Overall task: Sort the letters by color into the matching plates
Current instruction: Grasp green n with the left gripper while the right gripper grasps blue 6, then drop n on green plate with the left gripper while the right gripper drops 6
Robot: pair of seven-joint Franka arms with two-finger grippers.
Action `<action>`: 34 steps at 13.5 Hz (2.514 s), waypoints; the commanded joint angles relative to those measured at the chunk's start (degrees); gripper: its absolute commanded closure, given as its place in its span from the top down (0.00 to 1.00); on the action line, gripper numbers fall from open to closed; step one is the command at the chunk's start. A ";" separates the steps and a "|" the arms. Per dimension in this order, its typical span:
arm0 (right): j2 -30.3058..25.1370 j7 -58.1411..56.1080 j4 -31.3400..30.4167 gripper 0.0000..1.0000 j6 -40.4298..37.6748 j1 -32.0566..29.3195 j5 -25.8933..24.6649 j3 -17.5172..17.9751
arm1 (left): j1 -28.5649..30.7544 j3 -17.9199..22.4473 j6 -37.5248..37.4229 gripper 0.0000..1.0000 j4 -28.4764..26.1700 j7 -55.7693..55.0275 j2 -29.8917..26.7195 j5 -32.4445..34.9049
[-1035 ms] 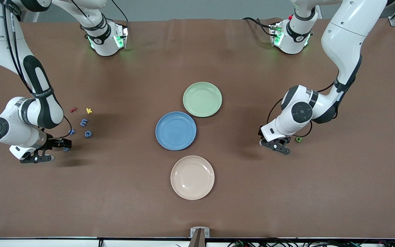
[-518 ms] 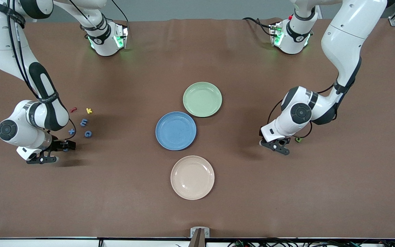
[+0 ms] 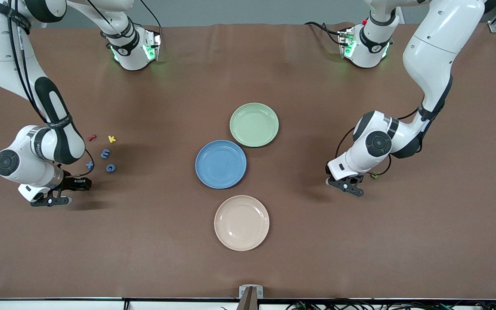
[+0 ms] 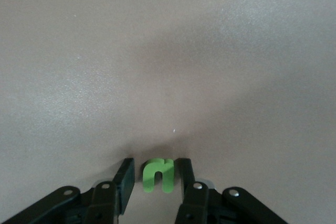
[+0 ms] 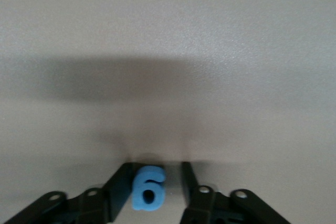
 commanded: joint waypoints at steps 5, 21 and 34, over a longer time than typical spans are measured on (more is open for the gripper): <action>0.48 -0.79 -0.42 0.26 0.21 -0.88 1.17 0.83 | 0.10 -0.57 -4.48 0.00 0.68 -0.42 -3.69 1.32; -17.70 13.50 -0.24 0.16 -26.49 12.10 1.08 1.36 | -8.40 -21.58 -13.91 0.00 0.24 -65.33 -4.42 1.32; -10.70 50.96 2.29 0.15 -14.13 40.50 12.59 1.45 | -14.67 -19.38 -11.98 1.00 1.29 -76.18 -2.21 3.69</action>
